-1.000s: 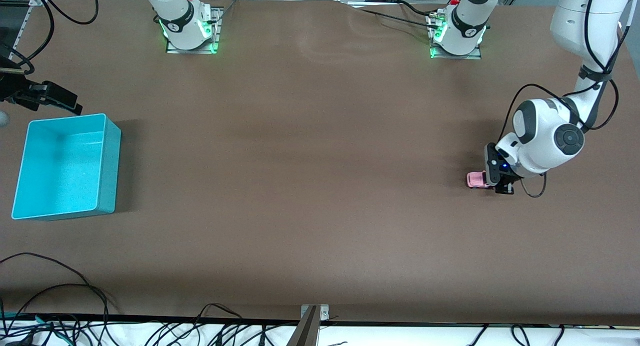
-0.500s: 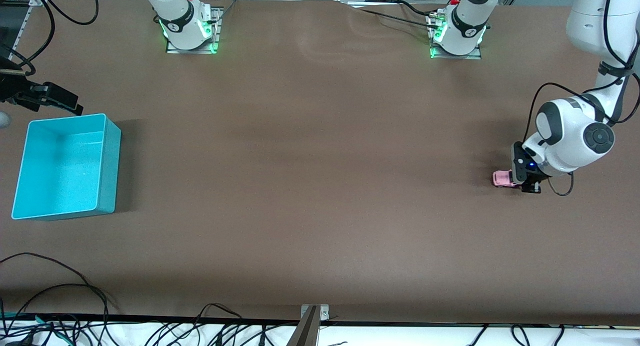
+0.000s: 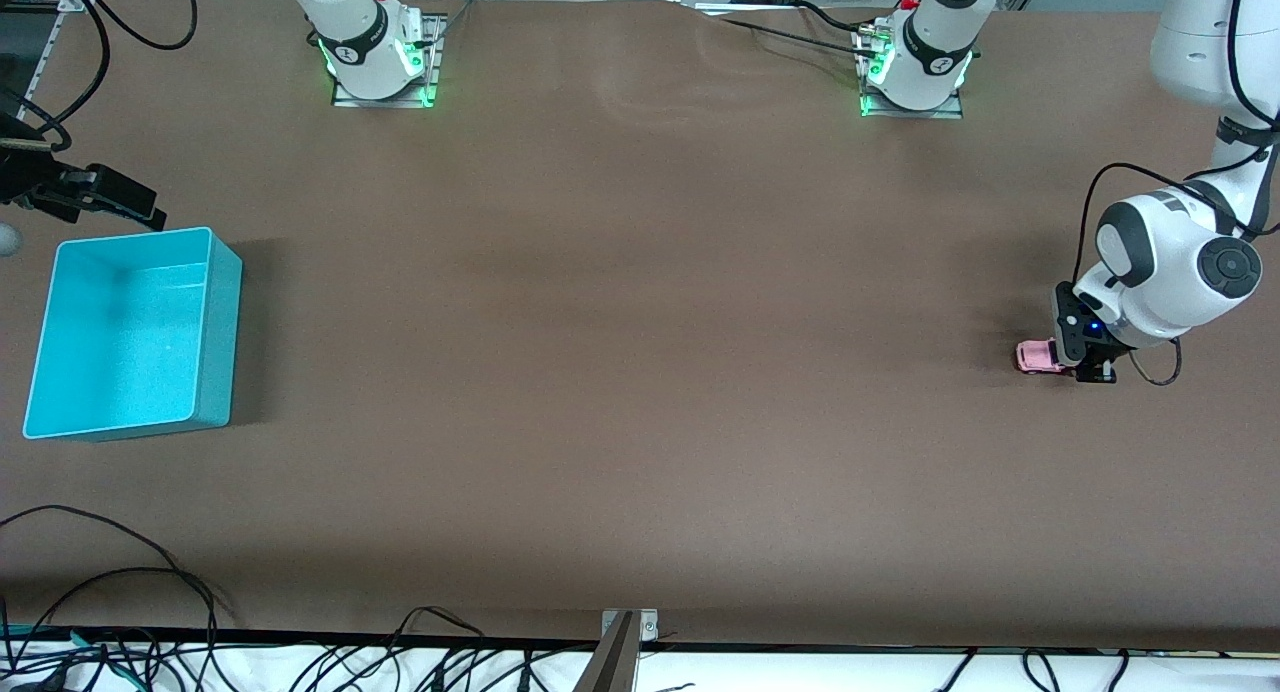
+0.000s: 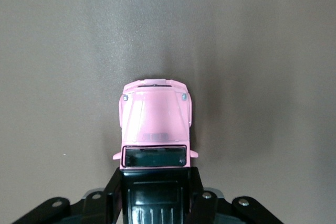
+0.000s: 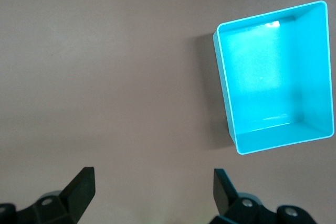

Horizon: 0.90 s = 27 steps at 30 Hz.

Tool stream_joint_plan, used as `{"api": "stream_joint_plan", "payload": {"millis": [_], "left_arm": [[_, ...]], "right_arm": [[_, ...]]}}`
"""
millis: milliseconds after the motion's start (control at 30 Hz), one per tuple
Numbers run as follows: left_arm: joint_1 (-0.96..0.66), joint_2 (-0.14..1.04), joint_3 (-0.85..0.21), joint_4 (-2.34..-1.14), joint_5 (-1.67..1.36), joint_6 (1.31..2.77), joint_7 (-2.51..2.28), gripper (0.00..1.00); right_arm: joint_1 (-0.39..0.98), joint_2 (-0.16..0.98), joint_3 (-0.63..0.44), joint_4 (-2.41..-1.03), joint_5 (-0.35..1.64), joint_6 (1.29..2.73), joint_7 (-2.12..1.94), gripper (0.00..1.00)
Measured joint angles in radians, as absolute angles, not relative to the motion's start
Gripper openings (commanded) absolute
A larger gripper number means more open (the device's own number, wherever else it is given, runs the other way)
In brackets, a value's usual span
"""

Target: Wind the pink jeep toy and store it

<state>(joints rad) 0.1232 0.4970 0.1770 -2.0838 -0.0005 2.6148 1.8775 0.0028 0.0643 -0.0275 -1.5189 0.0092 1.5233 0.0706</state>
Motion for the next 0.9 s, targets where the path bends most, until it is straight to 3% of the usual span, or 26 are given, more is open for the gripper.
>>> {"api": "stream_joint_plan", "payload": {"millis": [33, 67, 100, 133, 600, 900], "left_arm": [[0.123, 0.497, 0.177, -2.084, 0.0, 2.615, 1.877, 0.33], [0.123, 0.497, 0.177, -2.084, 0.0, 2.615, 1.877, 0.42], [0.123, 0.497, 0.177, -2.084, 0.0, 2.615, 1.877, 0.6], [0.123, 0.497, 0.177, -2.084, -0.001, 2.615, 1.876, 1.0], [0.125, 0.5, 0.182, -2.091, -0.023, 2.545, 1.874, 1.0], [0.114, 0.382, 0.18, -2.012, -0.022, 2.264, 1.866, 1.0]], "right_arm": [[0.003, 0.064, -0.027, -1.519, 0.009, 1.523, 0.071, 1.0], [0.003, 0.064, -0.027, -1.519, 0.009, 1.523, 0.071, 1.0], [0.003, 0.064, -0.028, -1.519, 0.009, 1.523, 0.071, 1.0], [0.003, 0.064, -0.028, -1.519, 0.009, 1.523, 0.071, 1.0], [0.003, 0.065, -0.027, -1.519, 0.009, 1.523, 0.071, 1.0], [0.003, 0.065, -0.028, -1.519, 0.009, 1.522, 0.07, 1.0]]}}
